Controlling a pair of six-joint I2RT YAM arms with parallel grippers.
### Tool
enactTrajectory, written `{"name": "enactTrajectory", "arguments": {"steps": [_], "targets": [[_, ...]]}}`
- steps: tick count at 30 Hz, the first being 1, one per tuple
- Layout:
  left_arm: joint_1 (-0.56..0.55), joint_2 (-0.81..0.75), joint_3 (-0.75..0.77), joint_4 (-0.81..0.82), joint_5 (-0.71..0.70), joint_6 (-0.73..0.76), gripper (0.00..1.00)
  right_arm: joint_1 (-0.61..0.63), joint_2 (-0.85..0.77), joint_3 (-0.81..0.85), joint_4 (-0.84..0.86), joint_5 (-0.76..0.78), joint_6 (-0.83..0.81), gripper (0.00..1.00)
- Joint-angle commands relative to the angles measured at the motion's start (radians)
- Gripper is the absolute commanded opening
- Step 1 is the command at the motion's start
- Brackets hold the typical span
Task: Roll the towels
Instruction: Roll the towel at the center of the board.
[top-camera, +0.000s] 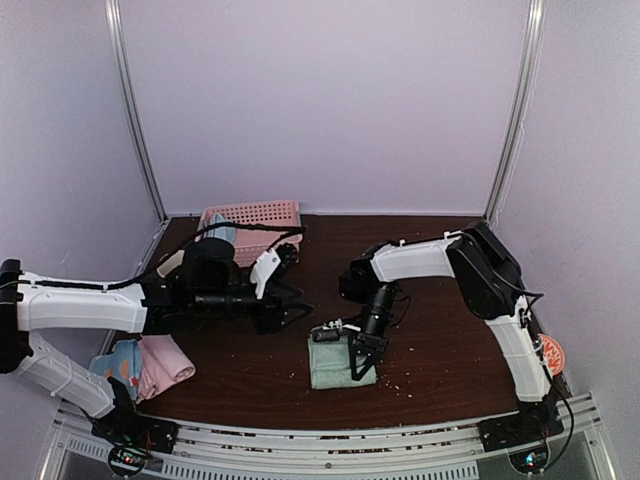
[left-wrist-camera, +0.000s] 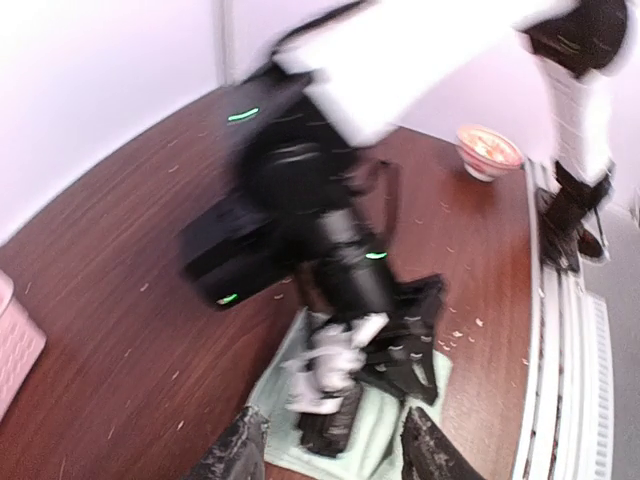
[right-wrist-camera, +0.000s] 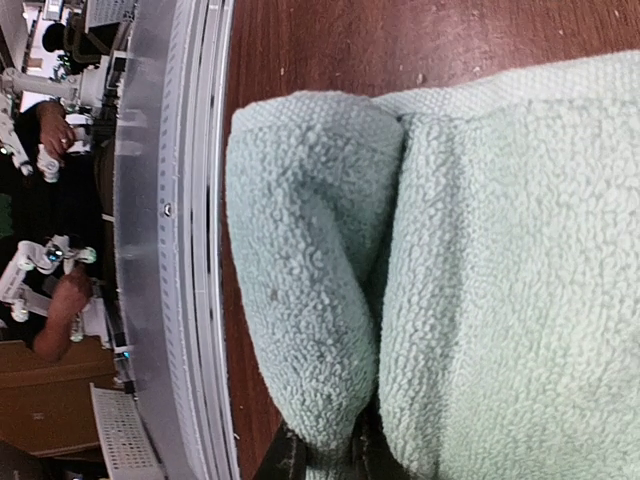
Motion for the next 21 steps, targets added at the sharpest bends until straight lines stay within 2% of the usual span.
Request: {"name": "enactTrajectory", "arguments": {"steps": [1, 6, 10, 14, 21], "targets": [[-0.111, 0.08, 0.077, -0.11, -0.035, 0.215, 0.47, -0.005, 0.106, 0.03, -0.028, 0.048, -0.032, 0.09], [-0.245, 0.251, 0.161, -0.255, -0.122, 0.344, 0.47, -0.006, 0.11, 0.022, -0.025, 0.062, -0.026, 0.09], [-0.306, 0.37, 0.219, -0.293, -0.196, 0.399, 0.48, -0.008, 0.111, 0.014, -0.014, 0.062, -0.018, 0.09], [-0.318, 0.454, 0.247, -0.28, -0.279, 0.412, 0.51, -0.007, 0.113, 0.017, -0.026, 0.057, -0.026, 0.09], [-0.331, 0.52, 0.268, -0.254, -0.367, 0.438, 0.46, -0.008, 0.11, 0.005, -0.029, 0.056, -0.033, 0.1]]}}
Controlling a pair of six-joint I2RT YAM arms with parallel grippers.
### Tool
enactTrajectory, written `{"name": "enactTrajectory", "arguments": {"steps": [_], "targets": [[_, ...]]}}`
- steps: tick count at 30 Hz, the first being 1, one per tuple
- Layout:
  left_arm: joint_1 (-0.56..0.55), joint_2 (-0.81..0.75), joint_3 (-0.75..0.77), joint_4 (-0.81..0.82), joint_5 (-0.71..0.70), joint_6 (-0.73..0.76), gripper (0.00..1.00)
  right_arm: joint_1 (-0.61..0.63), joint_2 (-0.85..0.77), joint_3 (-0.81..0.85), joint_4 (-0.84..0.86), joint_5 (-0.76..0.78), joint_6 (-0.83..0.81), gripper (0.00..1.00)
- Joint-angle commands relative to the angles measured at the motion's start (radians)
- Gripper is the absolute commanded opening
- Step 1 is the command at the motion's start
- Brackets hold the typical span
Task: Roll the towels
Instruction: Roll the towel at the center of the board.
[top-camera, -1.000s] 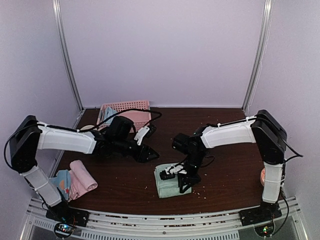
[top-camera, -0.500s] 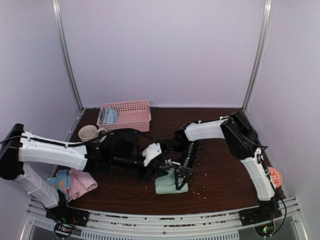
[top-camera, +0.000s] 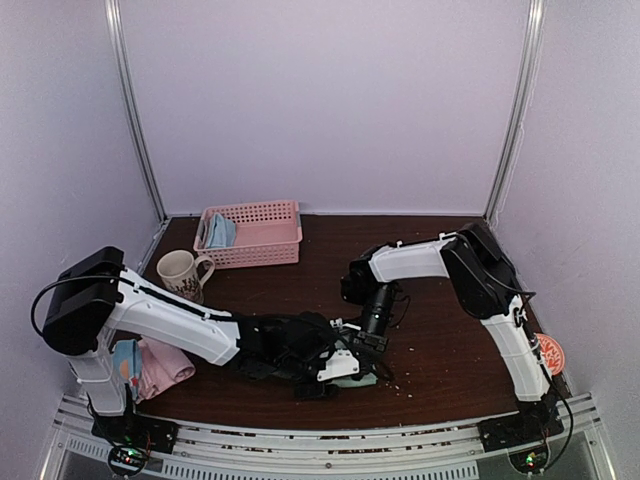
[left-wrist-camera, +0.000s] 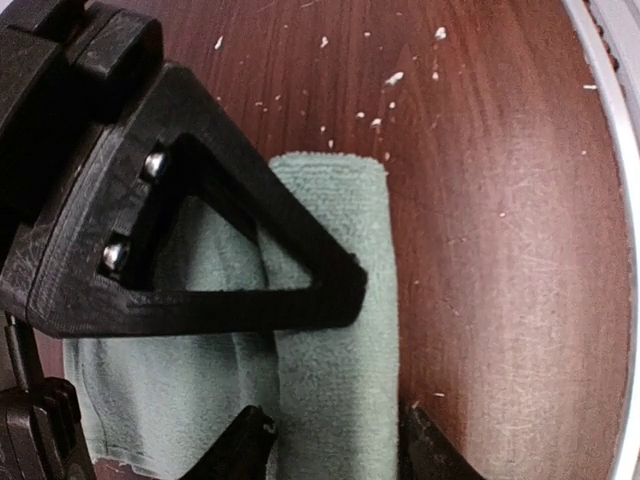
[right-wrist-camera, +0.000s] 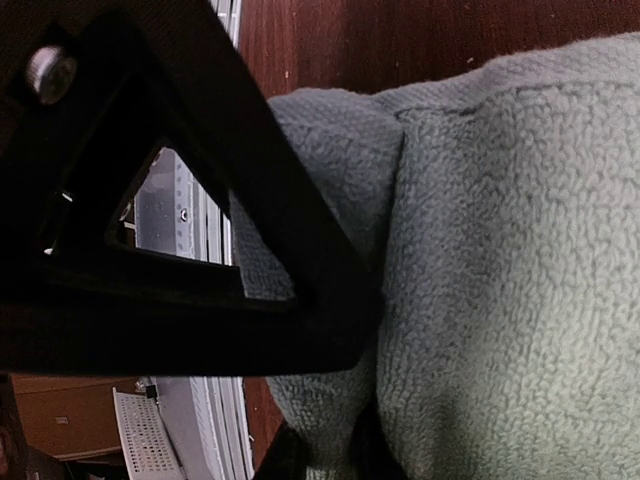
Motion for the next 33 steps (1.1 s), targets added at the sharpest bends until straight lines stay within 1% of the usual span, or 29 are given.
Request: {"name": "enactTrajectory", "arguments": {"steps": [1, 3, 6, 7, 10, 12, 14, 17, 19, 23, 26, 29, 31, 32, 33], "targets": [[-0.01, 0.031, 0.024, 0.022, -0.075, 0.043, 0.44, 0.009, 0.057, -0.038, 0.048, 0.106, -0.018, 0.1], [-0.011, 0.034, 0.024, 0.024, -0.063, 0.045, 0.37, 0.009, 0.056, -0.037, 0.048, 0.106, -0.018, 0.1], [-0.012, 0.03, 0.023, 0.023, -0.032, 0.038, 0.24, 0.009, 0.048, -0.033, 0.048, 0.103, -0.018, 0.11], [-0.012, 0.027, 0.023, 0.023, -0.019, 0.035, 0.2, 0.009, 0.037, -0.033, 0.048, 0.1, -0.024, 0.14], [-0.012, 0.008, 0.017, 0.016, 0.018, 0.015, 0.11, 0.008, -0.035, -0.048, 0.046, 0.074, -0.06, 0.28], [-0.012, -0.003, 0.018, -0.002, 0.041, -0.008, 0.07, 0.008, -0.103, -0.049, 0.045, 0.08, -0.066, 0.36], [-0.011, -0.014, 0.028, -0.035, 0.064, -0.031, 0.05, -0.002, -0.156, -0.037, 0.045, 0.106, -0.057, 0.4], [-0.006, -0.014, 0.044, -0.078, 0.099, -0.07, 0.04, -0.047, -0.222, 0.018, 0.046, 0.144, -0.015, 0.42], [0.013, -0.003, 0.051, -0.095, 0.13, -0.094, 0.04, -0.098, -0.266, 0.07, 0.046, 0.153, 0.017, 0.42], [0.082, 0.046, 0.085, -0.13, 0.267, -0.146, 0.04, -0.198, -0.358, 0.184, 0.047, 0.124, 0.095, 0.42], [0.137, 0.106, 0.129, -0.163, 0.392, -0.197, 0.04, -0.24, -0.455, 0.23, 0.065, 0.121, 0.122, 0.42], [0.184, 0.166, 0.17, -0.196, 0.511, -0.236, 0.04, -0.261, -0.58, 0.197, 0.134, 0.078, 0.162, 0.43], [0.217, 0.214, 0.207, -0.228, 0.579, -0.255, 0.04, -0.261, -0.682, 0.115, 0.18, -0.013, 0.142, 0.46], [0.242, 0.236, 0.225, -0.243, 0.618, -0.268, 0.04, -0.256, -0.725, 0.07, 0.175, -0.057, 0.053, 0.49], [0.261, 0.26, 0.237, -0.252, 0.668, -0.285, 0.04, -0.244, -0.76, 0.041, 0.135, -0.092, -0.021, 0.52]]}}
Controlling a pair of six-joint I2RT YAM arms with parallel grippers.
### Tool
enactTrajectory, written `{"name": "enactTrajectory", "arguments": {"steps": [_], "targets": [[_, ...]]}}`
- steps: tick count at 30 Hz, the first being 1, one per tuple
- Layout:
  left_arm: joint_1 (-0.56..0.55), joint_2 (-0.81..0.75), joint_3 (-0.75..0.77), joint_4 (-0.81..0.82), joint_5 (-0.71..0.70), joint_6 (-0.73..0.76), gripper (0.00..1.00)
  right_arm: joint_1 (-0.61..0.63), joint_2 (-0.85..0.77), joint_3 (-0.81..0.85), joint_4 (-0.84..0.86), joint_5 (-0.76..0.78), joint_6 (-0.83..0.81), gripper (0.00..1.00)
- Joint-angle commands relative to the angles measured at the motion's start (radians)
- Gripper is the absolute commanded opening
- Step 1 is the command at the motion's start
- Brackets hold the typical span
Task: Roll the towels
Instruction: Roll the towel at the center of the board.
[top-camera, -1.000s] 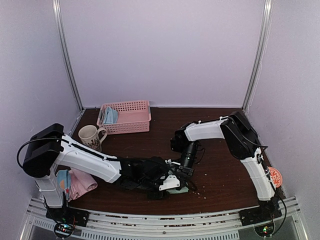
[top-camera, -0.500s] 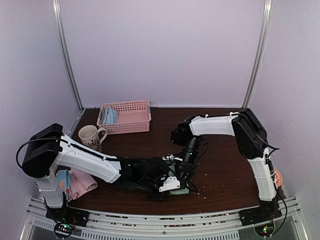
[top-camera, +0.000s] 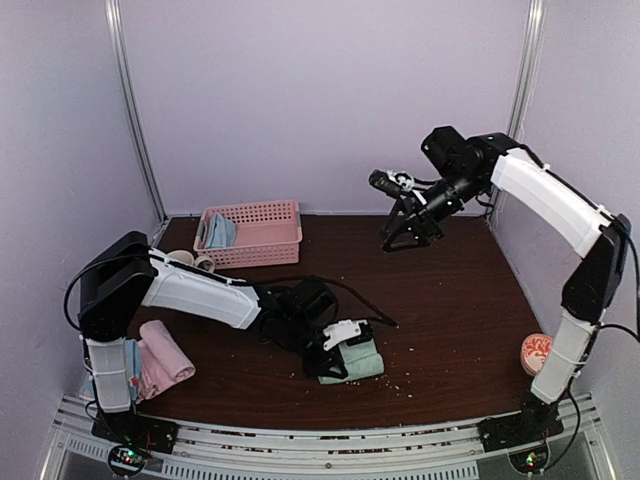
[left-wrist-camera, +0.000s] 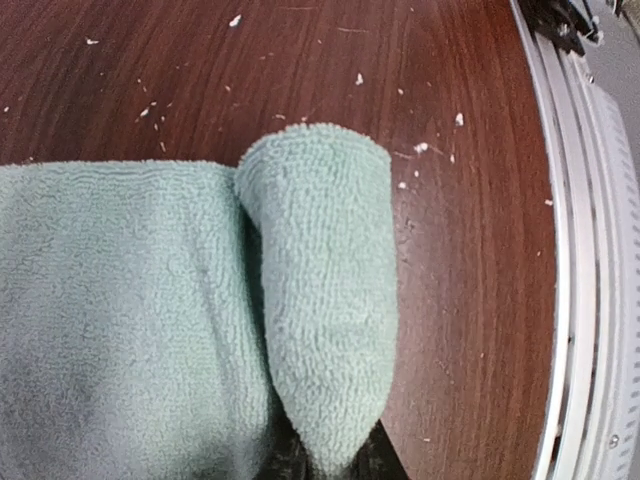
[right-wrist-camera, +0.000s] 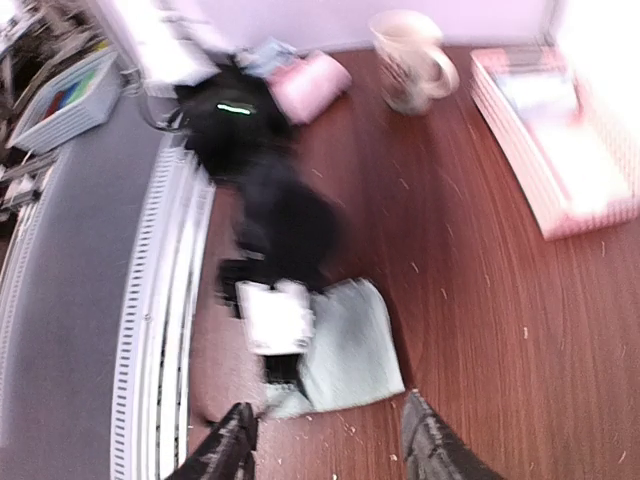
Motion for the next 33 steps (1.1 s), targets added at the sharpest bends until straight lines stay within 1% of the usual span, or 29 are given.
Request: {"name": "enactTrajectory", "arguments": {"steps": [1, 2, 4, 6, 8, 10, 13, 15, 17, 19, 24, 27, 31, 33], "targets": [[0.086, 0.129, 0.042, -0.102, 0.247, -0.1, 0.04, 0.056, -0.151, -0.12, -0.063, -0.159, -0.194, 0.54], [0.106, 0.147, 0.041, -0.096, 0.301, -0.122, 0.04, 0.094, -0.172, -0.126, -0.085, -0.141, -0.21, 0.55], [0.143, 0.195, 0.043, -0.104, 0.385, -0.165, 0.04, 0.186, -0.2, -0.153, -0.074, -0.054, -0.178, 0.55], [0.156, 0.225, 0.05, -0.099, 0.425, -0.189, 0.05, 0.27, -0.223, -0.229, 0.017, 0.091, -0.122, 0.55], [0.159, 0.232, 0.049, -0.075, 0.438, -0.203, 0.05, 0.333, -0.245, -0.348, 0.121, 0.227, -0.075, 0.52], [0.158, 0.234, 0.053, -0.064, 0.439, -0.212, 0.06, 0.38, -0.254, -0.459, 0.211, 0.331, -0.044, 0.49], [0.164, 0.244, 0.061, -0.059, 0.427, -0.228, 0.07, 0.435, -0.243, -0.601, 0.304, 0.408, -0.063, 0.48], [0.167, 0.255, 0.061, -0.058, 0.424, -0.235, 0.07, 0.471, -0.231, -0.698, 0.435, 0.514, -0.022, 0.48], [0.169, 0.265, 0.061, -0.059, 0.423, -0.239, 0.08, 0.5, -0.22, -0.783, 0.579, 0.62, 0.016, 0.5], [0.169, 0.272, 0.06, -0.06, 0.427, -0.24, 0.08, 0.521, -0.214, -0.847, 0.682, 0.654, 0.057, 0.53], [0.17, 0.267, 0.06, -0.064, 0.43, -0.237, 0.09, 0.538, -0.186, -0.92, 0.847, 0.723, 0.096, 0.53], [0.17, 0.27, 0.064, -0.064, 0.428, -0.234, 0.1, 0.54, -0.16, -0.943, 0.9, 0.756, 0.087, 0.53], [0.173, 0.277, 0.067, -0.064, 0.43, -0.234, 0.11, 0.541, -0.11, -0.956, 0.925, 0.769, 0.063, 0.52], [0.173, 0.276, 0.068, -0.065, 0.431, -0.232, 0.12, 0.541, -0.084, -0.96, 0.927, 0.759, 0.053, 0.48]]}}
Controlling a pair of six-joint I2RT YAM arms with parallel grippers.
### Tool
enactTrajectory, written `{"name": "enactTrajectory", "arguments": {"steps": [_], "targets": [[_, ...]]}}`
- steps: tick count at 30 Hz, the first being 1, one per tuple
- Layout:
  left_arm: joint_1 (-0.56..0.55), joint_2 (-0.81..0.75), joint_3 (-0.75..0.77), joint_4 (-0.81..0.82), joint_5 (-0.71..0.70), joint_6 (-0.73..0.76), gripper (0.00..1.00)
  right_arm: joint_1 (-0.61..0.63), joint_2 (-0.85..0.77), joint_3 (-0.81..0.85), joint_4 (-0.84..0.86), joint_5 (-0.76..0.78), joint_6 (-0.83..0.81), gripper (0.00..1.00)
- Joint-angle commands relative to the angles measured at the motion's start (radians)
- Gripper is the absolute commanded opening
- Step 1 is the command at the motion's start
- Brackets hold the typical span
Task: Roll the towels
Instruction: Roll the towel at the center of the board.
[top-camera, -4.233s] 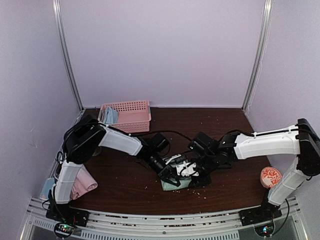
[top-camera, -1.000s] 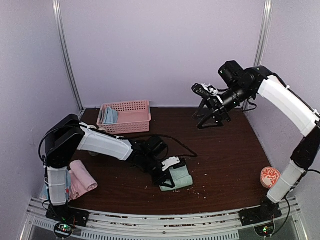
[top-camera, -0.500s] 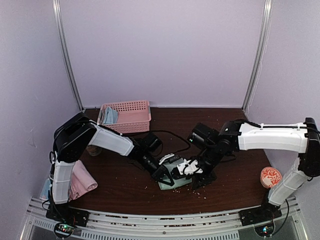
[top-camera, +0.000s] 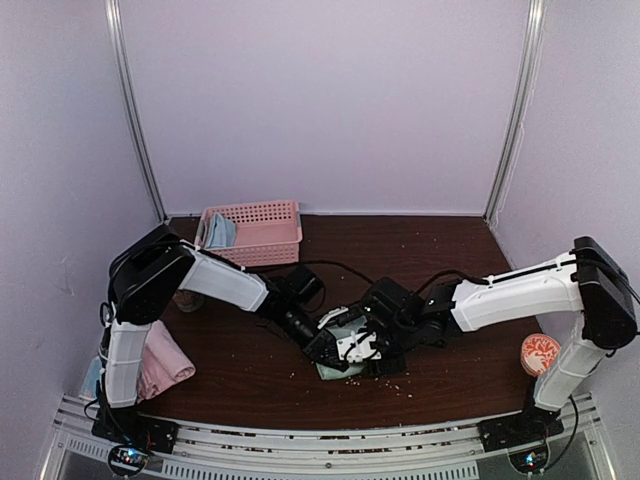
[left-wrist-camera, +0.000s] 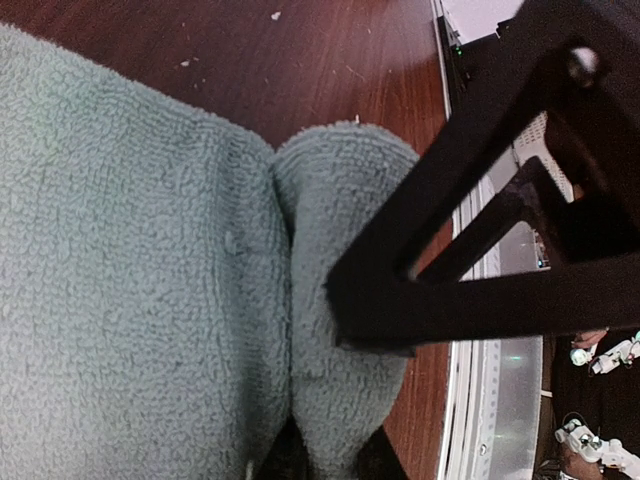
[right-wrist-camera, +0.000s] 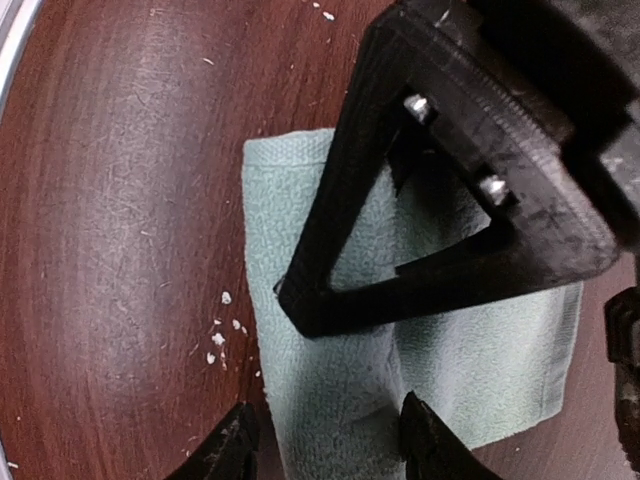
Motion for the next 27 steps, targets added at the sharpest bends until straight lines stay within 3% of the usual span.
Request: {"name": "enactTrajectory", "arguments": {"steps": [1, 5, 9, 13, 18, 20, 22, 25, 27], "targets": [[0.001, 0.077, -0.024, -0.098, -0.103, -0.001, 0.12, 0.005, 0.057, -0.018, 0.053, 0.03, -0.018, 0.44], [0.004, 0.046, -0.005, -0.125, -0.143, 0.018, 0.13, 0.002, 0.104, 0.027, -0.031, -0.048, -0.025, 0.24], [0.015, -0.062, -0.001, -0.123, -0.188, 0.033, 0.28, -0.003, 0.13, 0.078, -0.157, -0.165, -0.035, 0.13], [0.019, -0.178, 0.0, -0.132, -0.298, 0.055, 0.39, -0.027, 0.174, 0.148, -0.298, -0.314, -0.076, 0.09], [0.075, -0.331, -0.028, -0.112, -0.495, 0.014, 0.42, -0.078, 0.281, 0.288, -0.465, -0.44, -0.051, 0.09], [0.092, -0.422, -0.067, -0.065, -0.644, -0.003, 0.41, -0.118, 0.335, 0.346, -0.523, -0.519, -0.02, 0.09], [0.081, -0.552, -0.149, 0.047, -0.74, 0.014, 0.41, -0.155, 0.396, 0.404, -0.591, -0.583, -0.017, 0.09], [0.049, -0.755, -0.332, 0.272, -0.743, 0.087, 0.43, -0.2, 0.525, 0.515, -0.707, -0.628, -0.027, 0.09], [-0.001, -0.845, -0.401, 0.339, -0.782, 0.15, 0.44, -0.22, 0.613, 0.605, -0.791, -0.648, -0.035, 0.09]]}}
